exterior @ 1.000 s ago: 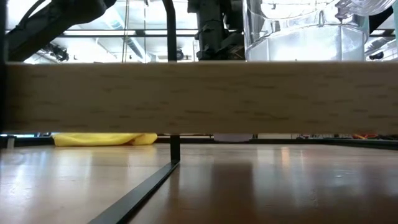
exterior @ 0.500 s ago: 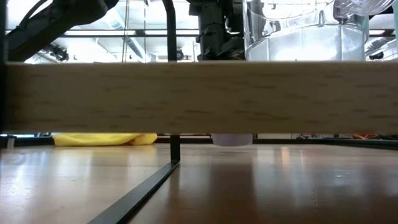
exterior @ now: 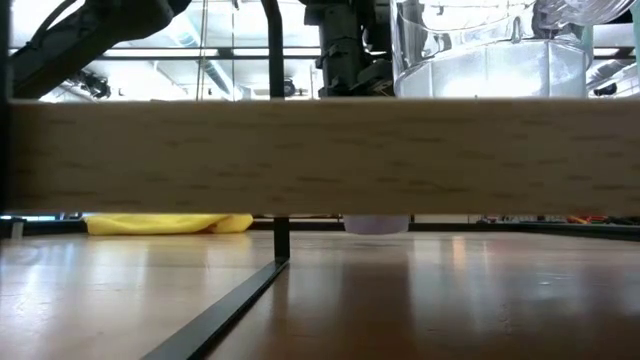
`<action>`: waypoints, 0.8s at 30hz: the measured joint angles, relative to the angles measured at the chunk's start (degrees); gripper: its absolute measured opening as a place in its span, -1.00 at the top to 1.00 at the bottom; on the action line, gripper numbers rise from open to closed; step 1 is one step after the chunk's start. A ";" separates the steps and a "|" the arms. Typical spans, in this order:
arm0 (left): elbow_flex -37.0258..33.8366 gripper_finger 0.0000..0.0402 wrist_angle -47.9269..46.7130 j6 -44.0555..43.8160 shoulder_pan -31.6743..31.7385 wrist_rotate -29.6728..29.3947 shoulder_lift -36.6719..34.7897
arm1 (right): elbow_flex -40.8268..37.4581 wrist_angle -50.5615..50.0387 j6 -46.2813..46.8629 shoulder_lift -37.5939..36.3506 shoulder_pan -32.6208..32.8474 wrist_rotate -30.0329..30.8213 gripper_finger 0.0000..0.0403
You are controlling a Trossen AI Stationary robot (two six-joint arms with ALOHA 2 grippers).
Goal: Stack small to large cups/mugs on shelf
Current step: Put the violet mug on the shelf
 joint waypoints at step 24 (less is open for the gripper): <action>-4.20 0.75 4.67 -1.07 0.28 0.95 0.05 | 0.02 0.63 0.02 0.00 0.00 0.64 0.79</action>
